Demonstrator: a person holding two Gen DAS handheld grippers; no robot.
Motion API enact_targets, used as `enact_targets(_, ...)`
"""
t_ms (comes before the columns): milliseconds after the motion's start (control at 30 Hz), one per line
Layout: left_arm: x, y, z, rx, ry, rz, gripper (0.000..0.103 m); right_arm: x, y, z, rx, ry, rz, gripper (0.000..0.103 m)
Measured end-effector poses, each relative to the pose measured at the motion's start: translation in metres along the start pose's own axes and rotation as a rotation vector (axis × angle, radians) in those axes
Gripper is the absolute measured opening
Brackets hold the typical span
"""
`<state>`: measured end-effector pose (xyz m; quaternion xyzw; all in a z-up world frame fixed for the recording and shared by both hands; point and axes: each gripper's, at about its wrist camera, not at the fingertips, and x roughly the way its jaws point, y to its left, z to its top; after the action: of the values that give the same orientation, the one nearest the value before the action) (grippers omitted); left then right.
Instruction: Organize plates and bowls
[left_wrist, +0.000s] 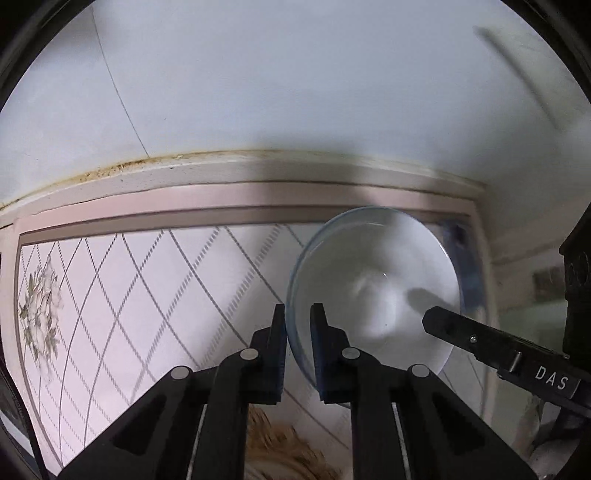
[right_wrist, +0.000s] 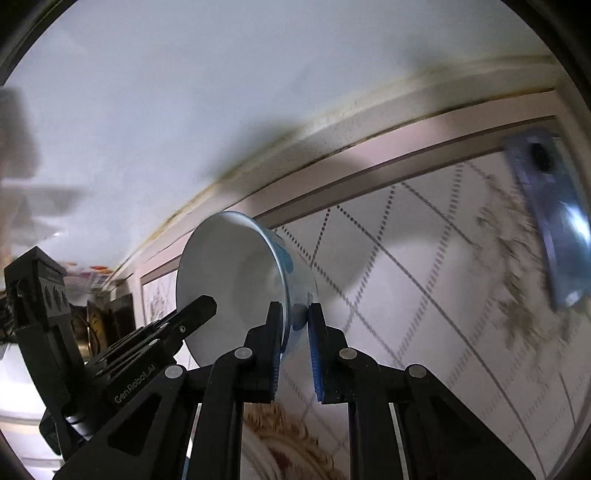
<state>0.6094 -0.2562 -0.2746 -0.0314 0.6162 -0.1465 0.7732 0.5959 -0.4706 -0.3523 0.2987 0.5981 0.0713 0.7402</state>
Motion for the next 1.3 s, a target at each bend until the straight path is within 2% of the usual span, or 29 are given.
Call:
enact_targets(167,-0.049,-0.035,-0.045,0.071,-0.054,-0.042,0.010,-0.068,-0.001,-0.058,-0.023,-0.040,-0.019,0.016)
enact_targets(333,-0.072,-0.057,-0.090,0.119,-0.045,-0.077,0.010,-0.117,-0.021,-0.116,-0.007,-0.046,-0.030,0.016)
enact_targets(467,-0.071,-0.066,-0.127,0.134,-0.006,-0.084,0.010,-0.131,-0.034,-0.164,0.025,-0.029,-0.023,0.016)
enact_targets(600,-0.054,-0.067,-0.150,0.146,0.048,-0.064,0.010,-0.122,-0.052,-0.202,0.047,0.007,-0.029,0.016)
enact_targets(900,-0.024,-0.071,-0.186,0.185,0.120,-0.005,0.010,-0.084,-0.086,-0.233,0.090,0.070,-0.038,0.016)
enact_targets(1300,-0.003,-0.066,-0.198,0.197,0.163,0.028,0.010,-0.064,-0.094,-0.237,0.078,0.065,-0.093,0.016)
